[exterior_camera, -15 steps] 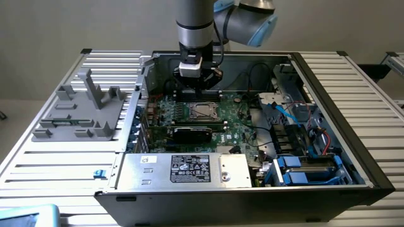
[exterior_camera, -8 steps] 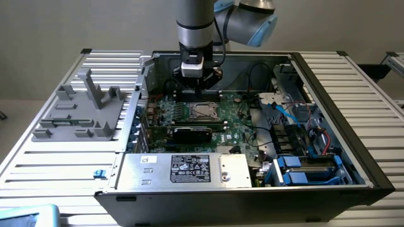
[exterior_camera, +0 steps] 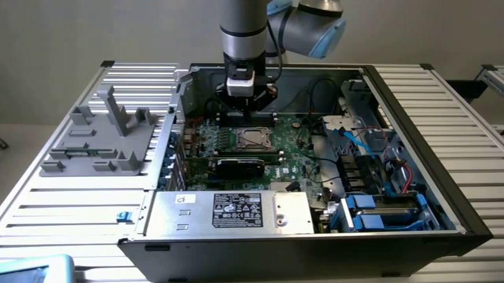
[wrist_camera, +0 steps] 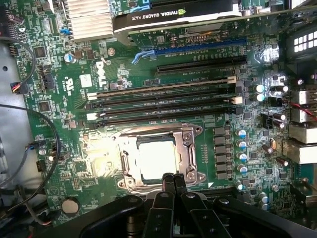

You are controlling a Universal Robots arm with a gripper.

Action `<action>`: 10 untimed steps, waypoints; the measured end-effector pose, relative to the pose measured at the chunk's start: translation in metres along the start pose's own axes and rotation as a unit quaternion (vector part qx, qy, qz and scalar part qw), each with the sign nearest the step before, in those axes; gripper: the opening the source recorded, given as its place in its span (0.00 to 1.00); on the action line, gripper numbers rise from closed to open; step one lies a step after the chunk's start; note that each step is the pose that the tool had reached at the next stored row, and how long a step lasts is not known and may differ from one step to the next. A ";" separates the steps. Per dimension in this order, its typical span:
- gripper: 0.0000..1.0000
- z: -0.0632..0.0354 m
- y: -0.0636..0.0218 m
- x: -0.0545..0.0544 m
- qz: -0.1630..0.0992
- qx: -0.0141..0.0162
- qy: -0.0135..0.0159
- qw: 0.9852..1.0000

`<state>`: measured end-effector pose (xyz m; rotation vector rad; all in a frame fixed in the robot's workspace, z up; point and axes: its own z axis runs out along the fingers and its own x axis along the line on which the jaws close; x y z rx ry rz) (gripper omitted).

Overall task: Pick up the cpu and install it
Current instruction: 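Install the second cpu locking lever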

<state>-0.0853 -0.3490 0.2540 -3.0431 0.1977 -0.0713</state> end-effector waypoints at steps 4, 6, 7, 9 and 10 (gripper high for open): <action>0.11 0.0000 0.0000 0.000 -0.004 0.000 0.000 1.000; 0.11 0.0000 0.0000 0.000 -0.006 0.000 -0.001 1.000; 0.11 -0.0001 0.0001 0.000 -0.007 0.000 -0.002 1.000; 0.11 -0.0001 0.0001 -0.001 -0.008 -0.001 -0.007 1.000; 0.11 -0.0001 0.0001 -0.001 -0.010 -0.002 -0.008 1.000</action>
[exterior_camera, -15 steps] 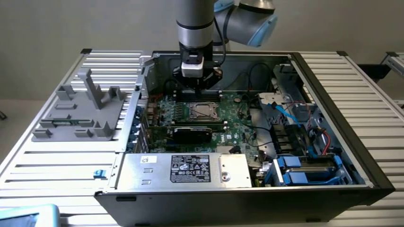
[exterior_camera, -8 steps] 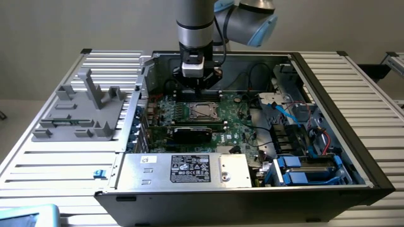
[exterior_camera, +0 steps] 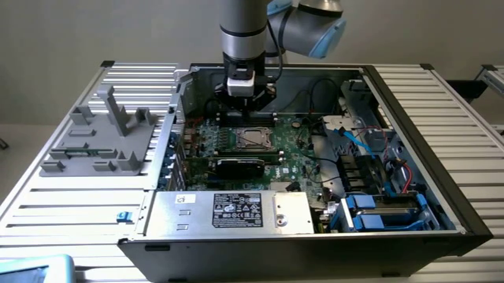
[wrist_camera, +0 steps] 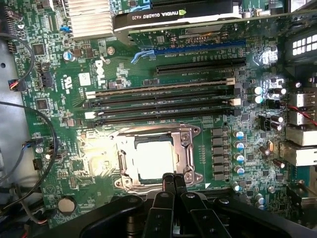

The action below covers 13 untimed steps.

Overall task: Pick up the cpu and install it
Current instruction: 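Install the second cpu locking lever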

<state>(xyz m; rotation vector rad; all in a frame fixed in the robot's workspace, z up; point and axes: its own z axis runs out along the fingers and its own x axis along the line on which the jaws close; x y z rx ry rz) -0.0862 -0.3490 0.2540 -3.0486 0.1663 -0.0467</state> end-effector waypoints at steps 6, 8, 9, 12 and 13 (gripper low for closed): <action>0.11 -0.0009 0.0083 0.001 -0.003 0.000 -0.001 1.000; 0.11 -0.0013 0.0125 0.001 -0.003 0.000 -0.001 1.000; 0.11 -0.0016 0.0149 0.001 -0.003 0.000 -0.002 1.000; 0.11 -0.0044 0.0207 0.002 -0.002 0.002 -0.004 1.000; 0.11 -0.0063 0.0219 0.002 -0.002 0.002 -0.005 1.000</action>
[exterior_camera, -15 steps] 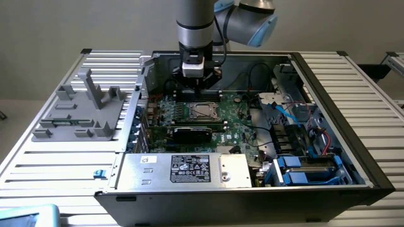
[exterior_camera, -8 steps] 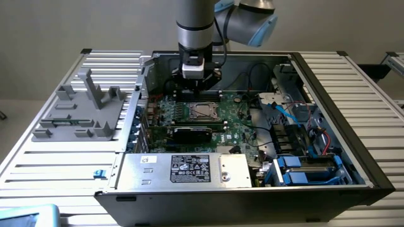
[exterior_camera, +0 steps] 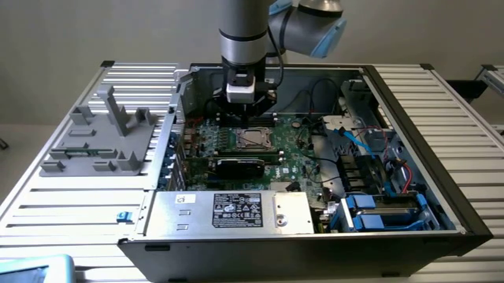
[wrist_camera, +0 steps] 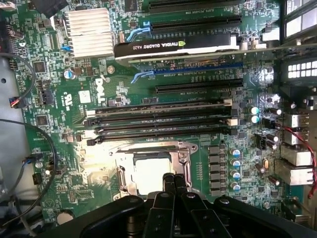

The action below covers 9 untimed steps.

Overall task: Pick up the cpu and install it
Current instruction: 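Install the second cpu locking lever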

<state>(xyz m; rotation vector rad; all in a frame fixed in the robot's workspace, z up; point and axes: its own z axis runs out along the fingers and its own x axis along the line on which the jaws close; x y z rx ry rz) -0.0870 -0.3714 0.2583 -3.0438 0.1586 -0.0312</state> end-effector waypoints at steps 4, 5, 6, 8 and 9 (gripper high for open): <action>0.11 -0.0044 0.0031 0.000 0.001 0.011 -0.002 1.000; 0.11 -0.0046 0.0036 0.000 0.001 0.015 -0.002 1.000; 0.11 -0.0046 0.0041 0.000 0.001 0.020 -0.002 1.000; 0.11 -0.0048 0.0058 0.001 0.001 0.031 -0.004 0.999; 0.11 -0.0049 0.0070 0.001 0.002 0.038 -0.004 0.999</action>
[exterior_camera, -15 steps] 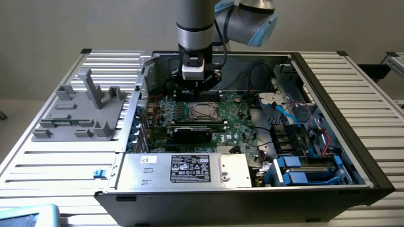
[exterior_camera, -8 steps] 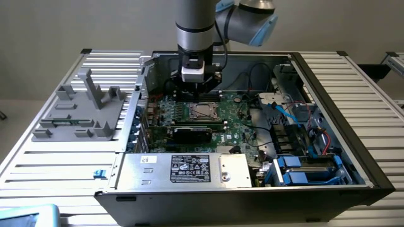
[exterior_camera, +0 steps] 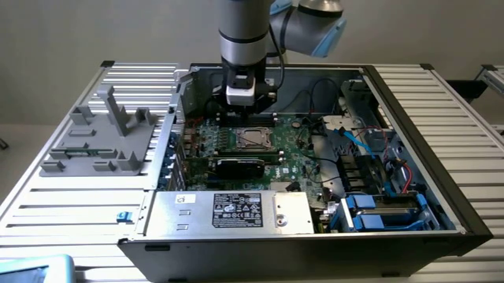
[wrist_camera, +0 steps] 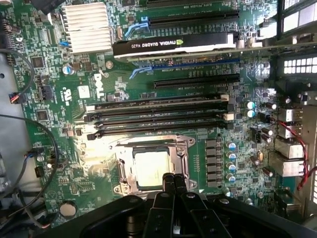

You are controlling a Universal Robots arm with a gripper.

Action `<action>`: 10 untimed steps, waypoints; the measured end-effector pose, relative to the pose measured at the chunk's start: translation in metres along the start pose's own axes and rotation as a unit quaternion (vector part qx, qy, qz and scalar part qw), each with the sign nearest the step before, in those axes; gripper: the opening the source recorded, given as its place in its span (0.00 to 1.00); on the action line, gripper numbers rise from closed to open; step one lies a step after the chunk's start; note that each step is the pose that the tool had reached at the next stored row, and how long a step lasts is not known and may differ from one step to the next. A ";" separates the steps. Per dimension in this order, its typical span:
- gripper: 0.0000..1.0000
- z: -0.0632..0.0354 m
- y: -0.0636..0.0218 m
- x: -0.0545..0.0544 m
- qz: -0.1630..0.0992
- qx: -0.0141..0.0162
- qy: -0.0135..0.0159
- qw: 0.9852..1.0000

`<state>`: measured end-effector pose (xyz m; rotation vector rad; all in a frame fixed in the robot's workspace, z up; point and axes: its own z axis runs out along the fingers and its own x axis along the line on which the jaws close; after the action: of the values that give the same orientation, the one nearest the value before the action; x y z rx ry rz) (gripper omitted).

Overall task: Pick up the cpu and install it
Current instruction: 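Install the second cpu locking lever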

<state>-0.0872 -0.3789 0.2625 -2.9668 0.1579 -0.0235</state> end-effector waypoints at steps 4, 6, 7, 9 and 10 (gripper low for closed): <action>0.11 -0.0011 0.0061 0.000 0.001 0.028 -0.003 1.000; 0.11 -0.0017 0.0094 0.000 0.001 0.029 -0.003 1.000; 0.11 -0.0019 0.0105 0.000 0.001 0.029 -0.004 1.000; 0.11 -0.0020 0.0110 0.000 0.001 0.029 -0.005 1.000; 0.11 -0.0020 0.0110 0.000 0.001 0.029 -0.005 1.000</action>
<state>-0.0879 -0.3901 0.2627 -2.9089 0.1567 -0.0130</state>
